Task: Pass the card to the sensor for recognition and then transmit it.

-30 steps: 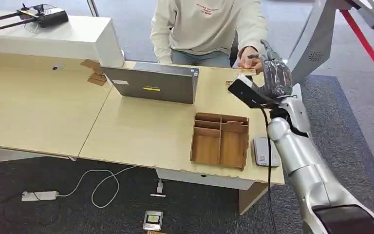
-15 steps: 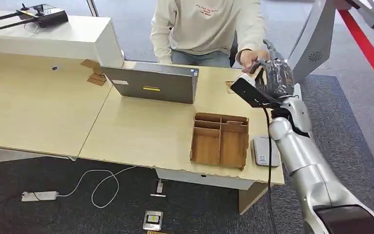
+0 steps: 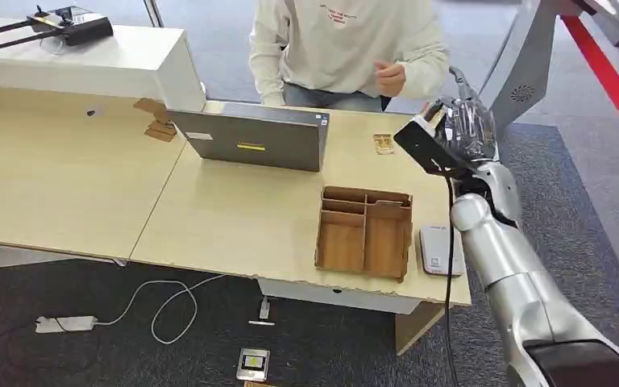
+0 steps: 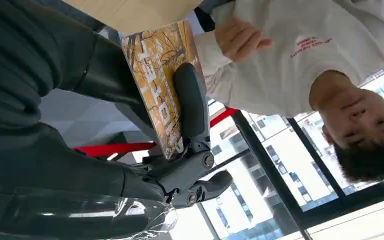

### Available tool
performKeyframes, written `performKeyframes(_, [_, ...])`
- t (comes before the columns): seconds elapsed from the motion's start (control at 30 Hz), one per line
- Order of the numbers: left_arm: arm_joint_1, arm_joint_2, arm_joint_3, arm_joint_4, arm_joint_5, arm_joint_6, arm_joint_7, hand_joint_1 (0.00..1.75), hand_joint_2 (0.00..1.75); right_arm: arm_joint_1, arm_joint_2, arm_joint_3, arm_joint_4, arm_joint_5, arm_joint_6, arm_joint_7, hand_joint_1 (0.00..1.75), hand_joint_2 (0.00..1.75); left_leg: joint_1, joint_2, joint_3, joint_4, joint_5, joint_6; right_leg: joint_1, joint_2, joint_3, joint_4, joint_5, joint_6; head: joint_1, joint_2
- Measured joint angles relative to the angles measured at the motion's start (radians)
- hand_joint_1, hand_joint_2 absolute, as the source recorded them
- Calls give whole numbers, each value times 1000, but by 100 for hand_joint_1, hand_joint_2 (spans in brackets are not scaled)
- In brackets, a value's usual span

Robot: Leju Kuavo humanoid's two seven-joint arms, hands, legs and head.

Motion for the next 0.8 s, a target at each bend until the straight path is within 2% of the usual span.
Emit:
performKeyframes(0.13, [1,0,2,0,10,0,8,0,0,21,-44,-21,-28,-41,6,32,175,175,0,0,0,0,0,0,0,0,0,0,0,0,0,0])
performKeyframes(0.43, [3,3,4,0,21,6,19,0,0,166,-147,-84,-107,-63,5,78,175,175,0,0,0,0,0,0,0,0,0,-1,0,0,0,0])
performKeyframes(0.63, [3,3,7,0,27,9,27,0,0,257,-194,-114,-132,-58,21,83,175,175,0,0,0,0,0,0,0,0,0,0,0,0,0,0])
performKeyframes(0.8, [3,3,12,0,23,11,27,0,0,310,-210,-121,-134,-45,31,83,175,175,0,0,0,0,0,0,0,0,0,0,0,0,0,0])
